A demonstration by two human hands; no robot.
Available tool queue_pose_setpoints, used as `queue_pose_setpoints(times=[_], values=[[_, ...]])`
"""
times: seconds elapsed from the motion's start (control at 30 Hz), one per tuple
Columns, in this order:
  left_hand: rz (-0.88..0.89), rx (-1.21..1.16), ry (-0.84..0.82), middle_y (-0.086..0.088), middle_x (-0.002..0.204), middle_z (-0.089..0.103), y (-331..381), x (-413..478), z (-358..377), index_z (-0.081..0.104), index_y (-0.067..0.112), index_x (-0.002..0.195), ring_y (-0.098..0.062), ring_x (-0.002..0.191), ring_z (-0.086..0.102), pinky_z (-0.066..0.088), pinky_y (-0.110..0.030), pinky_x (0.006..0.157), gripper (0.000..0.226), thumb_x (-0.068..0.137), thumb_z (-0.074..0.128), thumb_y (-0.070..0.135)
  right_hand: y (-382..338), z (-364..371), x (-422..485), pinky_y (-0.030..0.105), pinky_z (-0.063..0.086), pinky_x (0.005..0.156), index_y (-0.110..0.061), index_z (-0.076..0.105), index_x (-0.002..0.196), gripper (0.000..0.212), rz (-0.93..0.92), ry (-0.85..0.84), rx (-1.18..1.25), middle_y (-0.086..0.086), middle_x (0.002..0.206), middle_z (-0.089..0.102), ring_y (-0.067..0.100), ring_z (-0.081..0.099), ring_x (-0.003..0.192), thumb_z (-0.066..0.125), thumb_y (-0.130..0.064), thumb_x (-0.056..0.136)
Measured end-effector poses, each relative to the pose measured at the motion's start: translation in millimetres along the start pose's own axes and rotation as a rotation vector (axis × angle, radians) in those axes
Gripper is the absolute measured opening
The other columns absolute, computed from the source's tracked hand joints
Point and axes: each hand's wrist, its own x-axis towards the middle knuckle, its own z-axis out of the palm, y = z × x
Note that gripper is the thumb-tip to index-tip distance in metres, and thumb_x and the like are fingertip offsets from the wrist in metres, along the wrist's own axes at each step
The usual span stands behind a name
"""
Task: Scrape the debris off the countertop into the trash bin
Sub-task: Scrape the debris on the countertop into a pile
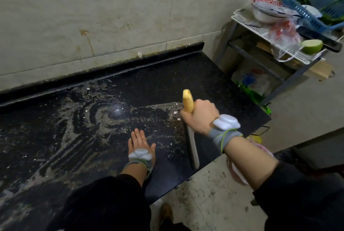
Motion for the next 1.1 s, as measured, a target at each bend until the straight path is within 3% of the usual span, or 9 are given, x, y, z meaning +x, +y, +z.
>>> queue_pose_setpoints(times=[0.23,0.4,0.53,0.83,1.1], values=[[-0.001,-0.015,-0.021,-0.014,0.158,-0.018,-0.7,3.4,4.0,-0.016,0.002,0.149,-0.028,0.148,-0.012,0.000,-0.038,0.119,0.073,0.101,0.015,0.047,25.3,-1.2,34.5,0.033,0.043,0.068,-0.008,0.065,0.090,0.047,0.007,-0.044,-0.156,0.018,0.099,0.068,0.041,0.063,0.094,0.047,-0.051,0.090],[-0.002,-0.020,-0.012,-0.014,0.158,-0.018,0.0,3.3,4.6,-0.015,0.002,0.149,-0.028,0.148,-0.012,0.000,-0.038,0.119,0.072,0.102,0.016,0.047,-6.6,18.1,20.6,0.031,0.039,0.065,-0.016,0.059,0.084,0.026,-0.166,-0.116,-0.171,0.013,0.099,0.069,0.037,0.064,0.092,0.050,-0.039,0.089],[0.003,-0.018,-0.006,-0.014,0.159,-0.017,-0.6,4.0,3.4,-0.014,0.003,0.150,-0.027,0.148,-0.010,-0.001,-0.038,0.120,0.074,0.101,0.017,0.049,-30.1,22.5,9.7,0.032,0.037,0.066,-0.012,0.062,0.092,0.031,-0.276,-0.121,-0.148,0.013,0.101,0.068,0.037,0.063,0.095,0.050,-0.040,0.091],[0.019,-0.031,-0.007,-0.014,0.158,-0.020,-3.8,6.7,8.2,-0.017,0.003,0.149,-0.028,0.147,-0.014,-0.004,-0.038,0.120,0.075,0.101,0.016,0.050,15.0,-11.0,65.4,0.033,0.041,0.068,-0.010,0.065,0.093,0.040,-0.078,0.028,-0.155,0.017,0.100,0.068,0.041,0.064,0.093,0.051,-0.048,0.086],[-0.002,-0.002,-0.019,-0.012,0.158,-0.019,0.0,6.5,3.5,-0.017,0.003,0.149,-0.026,0.147,-0.014,-0.004,-0.037,0.120,0.075,0.101,0.018,0.050,40.0,12.4,98.9,0.032,0.040,0.064,-0.010,0.061,0.091,0.033,-0.103,-0.071,-0.200,0.017,0.100,0.067,0.040,0.063,0.091,0.052,-0.041,0.089]])
